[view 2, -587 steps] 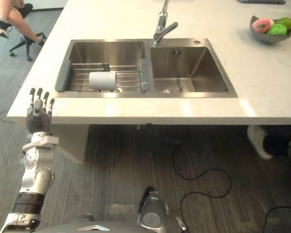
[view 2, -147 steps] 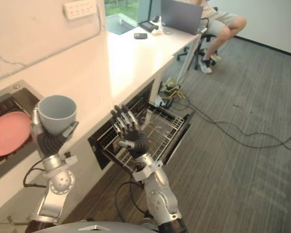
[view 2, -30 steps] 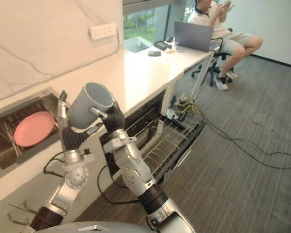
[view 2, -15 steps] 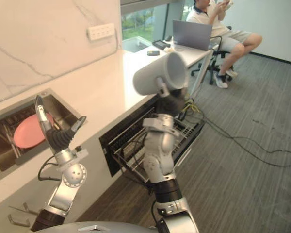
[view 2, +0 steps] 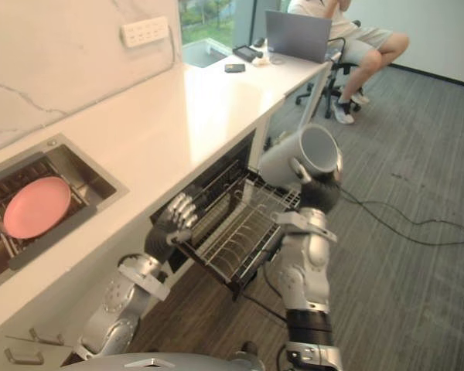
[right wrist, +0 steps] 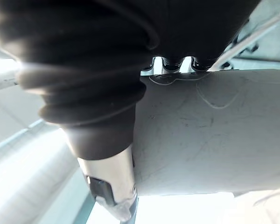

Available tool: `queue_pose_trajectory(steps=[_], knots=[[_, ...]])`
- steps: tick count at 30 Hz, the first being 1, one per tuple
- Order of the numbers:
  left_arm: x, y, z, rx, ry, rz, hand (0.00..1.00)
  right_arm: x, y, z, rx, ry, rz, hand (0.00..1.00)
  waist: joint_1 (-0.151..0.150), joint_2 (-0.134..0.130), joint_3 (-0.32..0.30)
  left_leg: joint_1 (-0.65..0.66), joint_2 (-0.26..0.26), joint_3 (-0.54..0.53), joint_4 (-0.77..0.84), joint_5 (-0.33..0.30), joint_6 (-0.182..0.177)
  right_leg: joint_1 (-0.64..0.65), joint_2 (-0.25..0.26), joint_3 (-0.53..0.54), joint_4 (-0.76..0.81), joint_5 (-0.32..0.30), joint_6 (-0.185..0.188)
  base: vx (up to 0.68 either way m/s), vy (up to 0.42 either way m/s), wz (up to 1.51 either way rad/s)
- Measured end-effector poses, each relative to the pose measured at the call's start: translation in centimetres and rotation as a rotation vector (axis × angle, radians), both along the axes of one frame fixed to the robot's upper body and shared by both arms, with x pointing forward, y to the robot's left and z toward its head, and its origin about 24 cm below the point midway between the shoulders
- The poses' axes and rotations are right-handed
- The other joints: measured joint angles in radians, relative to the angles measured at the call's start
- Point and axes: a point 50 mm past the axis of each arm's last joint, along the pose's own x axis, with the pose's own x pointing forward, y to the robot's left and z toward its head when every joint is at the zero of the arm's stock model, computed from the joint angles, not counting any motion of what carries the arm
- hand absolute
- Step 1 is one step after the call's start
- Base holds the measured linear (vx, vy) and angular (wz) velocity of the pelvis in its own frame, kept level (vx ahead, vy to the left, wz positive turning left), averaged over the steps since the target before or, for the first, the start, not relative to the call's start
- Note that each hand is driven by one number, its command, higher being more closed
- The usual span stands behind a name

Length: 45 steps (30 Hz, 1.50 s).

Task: Walk over to the sink, pick up the cup, carry it to the dishwasher, place the cup inside the dishwasher, then close the dishwasher door

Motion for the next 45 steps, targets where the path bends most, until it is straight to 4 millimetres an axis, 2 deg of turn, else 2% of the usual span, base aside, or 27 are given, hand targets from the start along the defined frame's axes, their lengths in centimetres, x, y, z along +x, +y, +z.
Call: queue_pose_trajectory(steps=[4, 6, 7, 8, 9, 11, 15, 17, 21, 23, 24, 26, 28, 31, 35, 38, 42, 45], knots=[[-1.7, 0.7, -3.6, 0.040, 0.183, -0.048, 0.00, -0.2, -2.6, -1.3, -0.041, 0.086, -0.042, 1.00, 0.000, -0.001, 0.009, -0.017, -0.003, -0.015, 0.000, -0.003, -0.001, 0.000, -0.003, -0.015, 0.000, -0.001, 0.002, 0.04, -0.002, 0.13], [-2.8, 1.7, -7.4, 0.153, 0.380, -0.001, 0.00, -0.2, -3.5, -2.1, -0.064, 0.143, -0.034, 1.00, 0.006, -0.002, 0.010, -0.022, -0.002, -0.034, 0.001, -0.003, 0.000, 0.003, -0.005, -0.036, 0.000, -0.004, 0.006, 0.04, -0.009, 0.24], [-3.1, 2.1, -8.4, 0.200, 0.429, 0.018, 0.00, -0.1, -3.6, -2.3, -0.071, 0.161, -0.024, 1.00, 0.011, -0.002, 0.011, -0.025, -0.002, -0.036, 0.001, -0.002, 0.000, 0.003, -0.006, -0.038, 0.000, -0.005, 0.005, 0.01, -0.009, 0.17], [-3.9, 3.1, -10.4, 0.279, 0.534, 0.072, 0.00, 0.1, -3.7, -2.8, -0.124, 0.220, -0.007, 1.00, 0.017, -0.002, 0.014, -0.035, -0.002, -0.043, 0.000, -0.002, 0.001, 0.004, -0.006, -0.041, 0.000, -0.006, 0.005, -0.01, -0.005, 0.13], [-4.3, 3.7, -11.2, 0.316, 0.586, 0.100, 0.00, 0.1, -3.6, -3.1, -0.154, 0.258, 0.004, 1.00, 0.019, -0.002, 0.015, -0.037, -0.002, -0.047, 0.000, -0.002, 0.002, 0.004, -0.006, -0.045, 0.000, -0.007, 0.005, -0.01, -0.005, 0.22], [-6.3, 6.2, -14.0, 0.470, 0.735, 0.183, 0.00, 0.5, -3.0, -4.8, -0.220, 0.387, 0.082, 1.00, 0.026, -0.002, 0.018, -0.039, -0.005, -0.064, 0.001, 0.001, 0.002, 0.007, -0.006, -0.070, 0.000, -0.009, 0.005, 0.02, -0.009, 0.22], [-8.9, 9.0, -16.2, 0.730, 0.801, 0.194, 0.00, 0.8, -0.9, -7.5, -0.284, 0.543, 0.210, 1.00, 0.038, -0.009, 0.040, -0.036, -0.008, -0.091, 0.005, 0.005, 0.002, 0.031, -0.009, -0.096, 0.000, -0.015, 0.009, 0.01, -0.007, 0.23], [-10.0, 10.3, -17.0, 0.841, 0.834, 0.179, 0.00, 0.7, 0.3, -9.3, -0.319, 0.631, 0.252, 1.00, 0.061, -0.011, 0.042, -0.034, -0.010, -0.099, 0.000, 0.005, 0.003, 0.039, -0.012, -0.107, 0.000, -0.019, 0.011, -0.03, 0.007, 0.14], [-9.4, 11.7, -17.5, 0.917, 0.849, 0.213, 0.00, 1.6, 0.8, -10.7, -0.424, 0.740, 0.254, 1.00, 0.072, 0.001, 0.051, -0.047, -0.019, -0.106, 0.000, 0.008, 0.007, 0.040, -0.023, -0.123, 0.001, -0.020, 0.015, -0.04, 0.019, 0.08], [-10.4, 14.4, -18.6, 1.010, 0.967, 0.297, 0.00, 2.8, 0.5, -10.4, -0.473, 0.766, 0.220, 1.00, 0.069, 0.009, 0.069, -0.050, -0.018, -0.106, 0.000, 0.007, 0.004, 0.037, -0.024, -0.125, 0.007, -0.020, 0.016, -0.01, 0.005, 0.02], [-11.6, 15.7, -19.1, 1.048, 1.036, 0.319, 0.00, 3.6, 0.0, -9.8, -0.496, 0.771, 0.201, 1.00, 0.068, 0.009, 0.092, -0.051, -0.016, -0.108, 0.000, 0.009, 0.003, 0.034, -0.026, -0.130, 0.021, -0.027, 0.015, -0.03, 0.004, 0.11], [-12.6, 17.0, -19.3, 1.094, 1.086, 0.316, 0.00, 4.5, -1.7, -8.5, -0.543, 0.778, 0.150, 1.00, 0.067, 0.017, 0.127, -0.070, -0.014, -0.105, 0.002, 0.023, 0.005, 0.028, -0.039, -0.159, 0.046, -0.039, 0.017, -0.05, 0.012, 0.43], [-13.1, 17.1, -19.5, 1.091, 1.109, 0.318, 0.00, 6.0, -3.5, -6.5, -0.587, 0.779, 0.093, 1.00, 0.083, 0.014, 0.168, -0.109, -0.014, -0.100, 0.006, 0.051, 0.017, -0.021, -0.050, -0.174, 0.082, -0.042, 0.016, -0.02, 0.025, 0.38], [-13.0, 16.9, -19.5, 1.081, 1.111, 0.312, 0.00, 7.8, -4.2, -3.8, -0.623, 0.744, 0.060, 1.00, 0.111, 0.015, 0.229, -0.158, -0.023, -0.111, 0.015, 0.067, 0.022, -0.076, -0.071, -0.174, 0.124, -0.046, 0.011, -0.04, 0.038, 0.17], [-12.7, 16.8, -19.7, 1.062, 1.108, 0.311, 0.00, 9.5, -4.8, -1.0, -0.689, 0.723, 0.039, 1.00, 0.124, 0.029, 0.305, -0.218, -0.037, -0.140, 0.052, 0.070, 0.029, -0.126, -0.104, -0.189, 0.198, -0.072, 0.010, -0.06, 0.026, 0.21], [-12.8, 16.7, -19.8, 1.038, 1.123, 0.324, 0.00, 9.9, -5.6, -0.2, -0.730, 0.745, 0.034, 1.00, 0.142, 0.031, 0.335, -0.259, -0.046, -0.156, 0.064, 0.075, 0.035, -0.175, -0.129, -0.195, 0.259, -0.096, 0.008, -0.09, 0.004, 0.19], [-13.6, 16.2, -20.4, 1.016, 1.168, 0.320, 0.00, 10.3, -5.7, -0.6, -0.765, 0.803, 0.049, 1.00, 0.167, 0.037, 0.343, -0.301, -0.057, -0.173, 0.065, 0.090, 0.041, -0.228, -0.156, -0.199, 0.321, -0.119, 0.005, -0.06, -0.022, 0.18], [-12.9, 15.6, -20.5, 0.995, 1.156, 0.336, 0.00, 11.0, -5.5, 0.3, -0.770, 0.805, 0.047, 1.00, 0.182, 0.053, 0.366, -0.338, -0.066, -0.194, 0.065, 0.101, 0.038, -0.272, -0.178, -0.208, 0.376, -0.142, 0.000, -0.08, -0.042, 0.22]])
